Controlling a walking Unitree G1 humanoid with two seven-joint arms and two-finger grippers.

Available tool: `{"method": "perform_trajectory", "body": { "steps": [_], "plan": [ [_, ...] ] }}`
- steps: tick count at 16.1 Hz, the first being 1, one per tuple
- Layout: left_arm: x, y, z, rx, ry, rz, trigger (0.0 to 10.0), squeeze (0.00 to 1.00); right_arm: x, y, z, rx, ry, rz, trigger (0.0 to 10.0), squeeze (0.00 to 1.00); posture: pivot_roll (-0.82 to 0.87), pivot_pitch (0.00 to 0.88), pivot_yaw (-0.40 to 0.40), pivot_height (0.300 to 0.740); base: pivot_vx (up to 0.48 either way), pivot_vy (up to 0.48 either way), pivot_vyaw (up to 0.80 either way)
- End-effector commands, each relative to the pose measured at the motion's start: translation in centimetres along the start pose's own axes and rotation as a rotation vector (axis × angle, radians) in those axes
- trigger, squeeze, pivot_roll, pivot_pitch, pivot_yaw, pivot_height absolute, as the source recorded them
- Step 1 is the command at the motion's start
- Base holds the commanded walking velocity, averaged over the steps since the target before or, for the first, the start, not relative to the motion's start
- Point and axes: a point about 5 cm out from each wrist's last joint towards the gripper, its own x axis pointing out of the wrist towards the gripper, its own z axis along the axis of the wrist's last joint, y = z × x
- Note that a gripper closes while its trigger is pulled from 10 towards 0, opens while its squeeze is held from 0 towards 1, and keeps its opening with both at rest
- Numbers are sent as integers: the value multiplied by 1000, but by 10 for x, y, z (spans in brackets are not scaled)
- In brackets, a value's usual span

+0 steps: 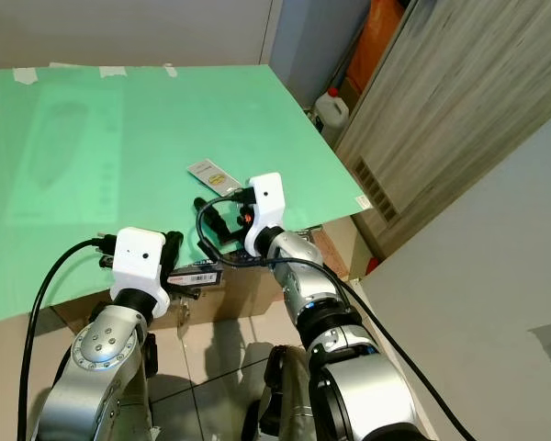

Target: Hang keys on a hook

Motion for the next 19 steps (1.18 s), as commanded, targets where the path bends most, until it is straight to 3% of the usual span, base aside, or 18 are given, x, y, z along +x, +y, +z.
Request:
{"method": "perform_trajectory", "body": {
  "steps": [1, 12, 19],
  "plan": [
    [0, -3, -8, -12, 47, -15, 10000, 0, -6, -5, -6, 2, 27, -3, 10000, 0, 286, 170, -232, 602, 0, 0, 0],
    [6, 1, -8, -15, 49, -11, 10000, 0, -32, 10, -13, 35, 32, 133, 10000, 0, 255, 155, -227, 602, 0, 0, 0],
    [8, 0, -7, -16, 45, -17, 10000, 0, -21, -4, 21, -18, -66, 13, 10000, 0, 246, 155, -221, 602, 0, 0, 0]
  ]
}}
